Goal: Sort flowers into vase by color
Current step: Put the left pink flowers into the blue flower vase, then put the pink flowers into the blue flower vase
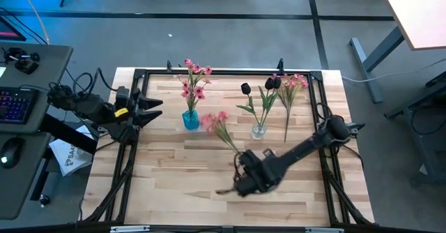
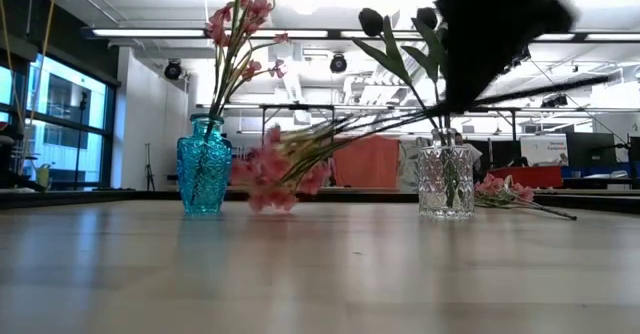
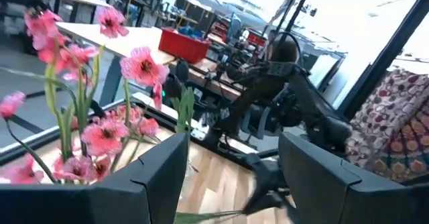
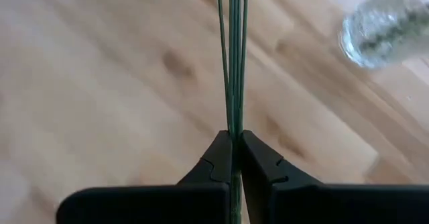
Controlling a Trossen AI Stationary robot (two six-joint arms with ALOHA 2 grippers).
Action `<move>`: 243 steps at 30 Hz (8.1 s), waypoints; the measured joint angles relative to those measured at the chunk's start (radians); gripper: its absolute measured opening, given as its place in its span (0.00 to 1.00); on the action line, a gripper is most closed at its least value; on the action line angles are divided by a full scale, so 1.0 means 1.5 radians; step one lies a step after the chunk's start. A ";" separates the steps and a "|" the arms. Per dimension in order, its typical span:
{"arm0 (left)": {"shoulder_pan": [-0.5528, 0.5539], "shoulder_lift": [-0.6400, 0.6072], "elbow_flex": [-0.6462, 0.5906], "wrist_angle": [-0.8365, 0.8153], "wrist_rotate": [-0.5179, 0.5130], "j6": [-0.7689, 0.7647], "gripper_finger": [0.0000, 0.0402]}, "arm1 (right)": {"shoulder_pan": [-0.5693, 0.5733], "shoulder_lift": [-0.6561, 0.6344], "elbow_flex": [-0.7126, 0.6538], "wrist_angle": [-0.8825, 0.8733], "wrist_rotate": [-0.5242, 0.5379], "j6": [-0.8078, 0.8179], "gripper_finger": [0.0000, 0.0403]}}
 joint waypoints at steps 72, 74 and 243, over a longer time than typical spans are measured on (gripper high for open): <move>0.001 0.318 0.000 0.571 0.119 0.257 0.54 | -0.204 -0.159 0.001 0.875 -0.124 -0.793 0.01; 0.001 0.317 0.000 0.573 0.118 0.257 0.52 | -0.204 -0.159 0.001 0.875 -0.125 -0.792 0.01; 0.299 -0.129 -0.075 -0.283 0.535 -0.223 0.58 | -0.173 -0.340 0.001 0.325 0.002 -0.445 0.74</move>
